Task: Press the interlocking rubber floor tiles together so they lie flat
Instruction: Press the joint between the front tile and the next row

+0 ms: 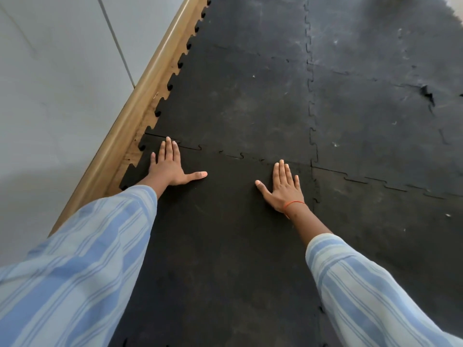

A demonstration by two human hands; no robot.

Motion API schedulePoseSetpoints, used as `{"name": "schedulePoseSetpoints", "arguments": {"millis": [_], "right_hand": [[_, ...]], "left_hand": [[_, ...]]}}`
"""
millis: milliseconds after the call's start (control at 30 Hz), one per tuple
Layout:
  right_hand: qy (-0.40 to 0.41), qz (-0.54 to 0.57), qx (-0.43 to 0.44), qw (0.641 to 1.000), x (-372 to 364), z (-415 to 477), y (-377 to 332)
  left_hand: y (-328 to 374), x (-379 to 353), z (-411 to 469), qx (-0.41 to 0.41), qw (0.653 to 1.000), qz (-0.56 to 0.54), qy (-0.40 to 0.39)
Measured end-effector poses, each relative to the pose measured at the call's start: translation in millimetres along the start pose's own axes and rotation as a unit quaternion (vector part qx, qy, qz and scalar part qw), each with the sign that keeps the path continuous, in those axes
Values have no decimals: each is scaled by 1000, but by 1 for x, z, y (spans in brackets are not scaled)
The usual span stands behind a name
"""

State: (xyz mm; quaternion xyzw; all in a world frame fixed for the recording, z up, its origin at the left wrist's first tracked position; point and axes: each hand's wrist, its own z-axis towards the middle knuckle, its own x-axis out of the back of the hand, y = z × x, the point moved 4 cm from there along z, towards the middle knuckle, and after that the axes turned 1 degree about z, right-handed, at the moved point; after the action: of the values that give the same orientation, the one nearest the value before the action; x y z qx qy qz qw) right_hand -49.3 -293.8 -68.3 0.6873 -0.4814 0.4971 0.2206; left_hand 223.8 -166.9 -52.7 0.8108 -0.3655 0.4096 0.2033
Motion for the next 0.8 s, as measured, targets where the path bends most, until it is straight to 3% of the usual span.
{"name": "schedulePoseSetpoints", "arguments": {"millis": [167,367,700,800], "right_hand": [[28,48,-108,993,6,-15,38],[39,58,-134,989,-1,-35,62],[74,51,-166,982,-36,-97,44],[34,70,-184,980,-46,-126,32]], "left_hand": [[12,-7,-2,-58,997,42,15],[56,-32,-13,-142,986,71,49],[101,-78,-73,-145,983,49,99],[118,-110,-128,-145,985,49,80]]}}
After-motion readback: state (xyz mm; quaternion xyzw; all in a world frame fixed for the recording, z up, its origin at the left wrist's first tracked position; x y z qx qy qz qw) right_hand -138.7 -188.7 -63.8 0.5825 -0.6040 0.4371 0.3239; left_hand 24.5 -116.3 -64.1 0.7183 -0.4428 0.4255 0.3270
